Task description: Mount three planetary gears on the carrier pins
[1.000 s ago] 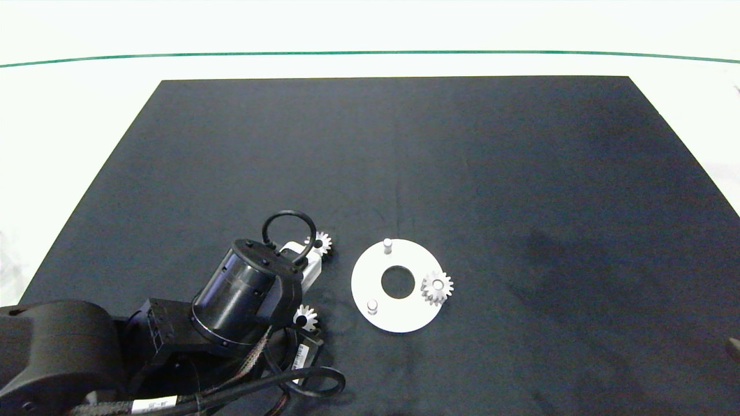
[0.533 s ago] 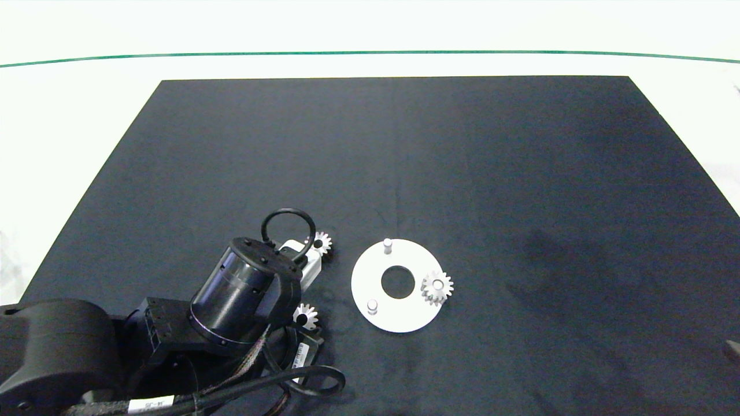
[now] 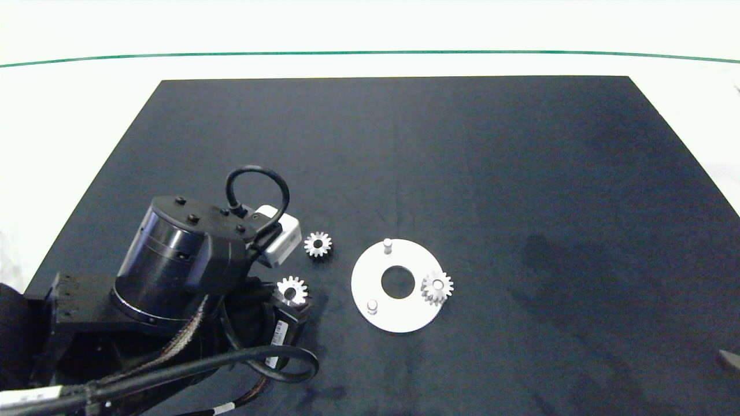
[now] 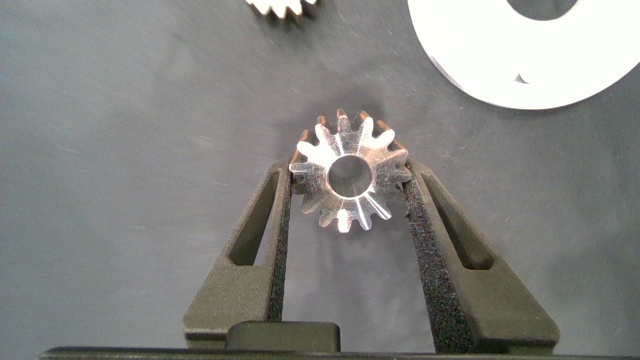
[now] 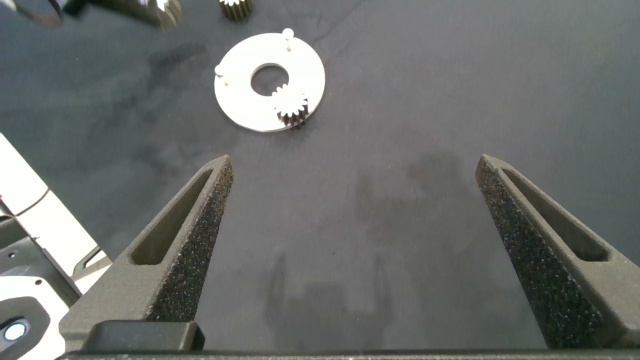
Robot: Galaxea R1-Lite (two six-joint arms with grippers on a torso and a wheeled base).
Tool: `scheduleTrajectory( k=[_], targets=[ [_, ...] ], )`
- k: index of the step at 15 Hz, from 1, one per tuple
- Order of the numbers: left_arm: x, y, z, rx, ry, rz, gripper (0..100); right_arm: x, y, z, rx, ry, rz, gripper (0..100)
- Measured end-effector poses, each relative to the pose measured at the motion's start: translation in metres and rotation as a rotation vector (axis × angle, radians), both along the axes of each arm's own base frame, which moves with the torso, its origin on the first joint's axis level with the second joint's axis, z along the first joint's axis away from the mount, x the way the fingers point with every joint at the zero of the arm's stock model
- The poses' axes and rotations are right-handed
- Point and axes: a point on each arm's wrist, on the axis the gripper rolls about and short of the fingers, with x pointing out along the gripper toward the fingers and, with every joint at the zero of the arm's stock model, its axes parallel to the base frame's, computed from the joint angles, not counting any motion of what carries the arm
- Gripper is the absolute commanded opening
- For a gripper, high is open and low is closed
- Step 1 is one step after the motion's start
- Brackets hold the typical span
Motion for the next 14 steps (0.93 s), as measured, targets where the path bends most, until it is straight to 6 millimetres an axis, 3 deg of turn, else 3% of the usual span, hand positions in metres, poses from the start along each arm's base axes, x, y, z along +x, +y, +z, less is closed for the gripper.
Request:
scheduleTrajectory(
  k=[3,6,14],
  targets=[
    [-0.006,-0.001,0.024,0.007,-0.022,-0.040,0,0.000,0.000,0.000,-0.001,0.001,0.000,100],
    [-0.018,-0.021,0.034,0.058,-0.027,-0.162,0,-0.001,-0.001,0.000,0.001,-0.006,0.000,100],
    [-0.002,-0.078,0.014,0.105,0.011,-0.236,0,-0.005,-0.005,0.004,0.013,-0.034,-0.002,100]
  ],
)
